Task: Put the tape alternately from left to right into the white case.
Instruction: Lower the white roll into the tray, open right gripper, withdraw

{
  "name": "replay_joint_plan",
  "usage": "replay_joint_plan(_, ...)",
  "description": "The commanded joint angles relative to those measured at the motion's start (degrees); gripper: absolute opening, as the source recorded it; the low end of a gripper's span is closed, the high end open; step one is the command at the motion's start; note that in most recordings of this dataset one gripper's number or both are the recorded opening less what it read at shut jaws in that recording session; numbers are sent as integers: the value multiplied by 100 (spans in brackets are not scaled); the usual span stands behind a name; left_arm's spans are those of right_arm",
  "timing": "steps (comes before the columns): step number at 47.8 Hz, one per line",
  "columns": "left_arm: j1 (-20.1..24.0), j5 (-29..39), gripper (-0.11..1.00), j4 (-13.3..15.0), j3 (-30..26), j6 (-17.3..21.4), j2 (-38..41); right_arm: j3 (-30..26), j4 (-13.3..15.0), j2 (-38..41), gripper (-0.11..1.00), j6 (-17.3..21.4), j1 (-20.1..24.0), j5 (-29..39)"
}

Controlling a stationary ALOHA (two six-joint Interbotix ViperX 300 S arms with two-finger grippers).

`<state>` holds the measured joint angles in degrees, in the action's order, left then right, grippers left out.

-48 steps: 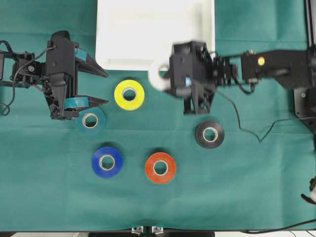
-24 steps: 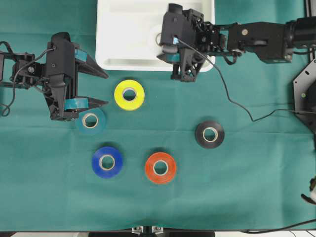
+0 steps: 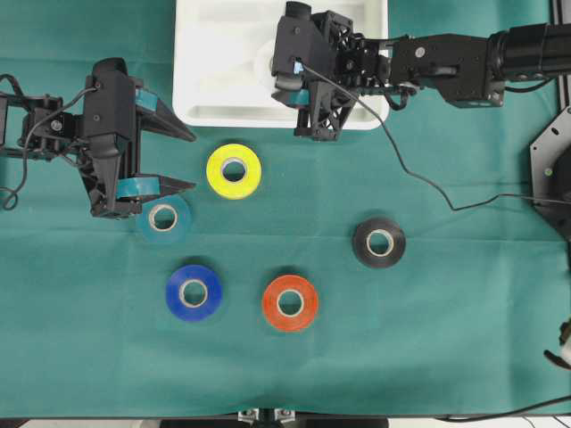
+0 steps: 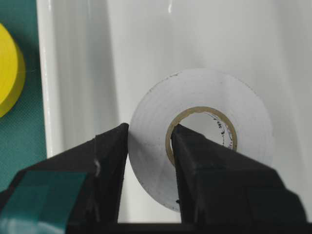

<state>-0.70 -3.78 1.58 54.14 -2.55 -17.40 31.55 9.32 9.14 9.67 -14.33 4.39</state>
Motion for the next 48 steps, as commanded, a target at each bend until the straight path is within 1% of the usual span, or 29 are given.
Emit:
replay_joint_plan(1,-18,-26,87,0,35,0,-35,-132,18,-97,28,9,-18,-53)
replay_joint_plan(30,-18,-26,87,0,44,0,-44,-132,18,-97,29,26,-35,-44)
replay_joint_plan(31,-18,-26,87,0,44,0,-35,-132,18,-105,31,26,-35,-44)
replay_joint_plan(32,-18,-26,87,0,44,-9,-35,-141,18,-105,36,26,-35,-44)
replay_joint_plan(37,-18,-26,88,0,44,0,-35,-132,26,-105,68,9,-35,-18)
replay_joint_plan(38,-18,-26,87,0,44,0,-35,-132,35,-105,71,9,-35,-18)
replay_joint_plan(40,-18,-26,87,0,44,0,-35,-132,44,-105,72,9,-35,-26)
replay_joint_plan(45,-18,-26,87,0,44,0,-35,-132,70,-105,67,9,-35,-18)
replay_joint_plan(48,-18,-26,87,0,44,0,-35,-132,62,-97,67,9,-35,-18)
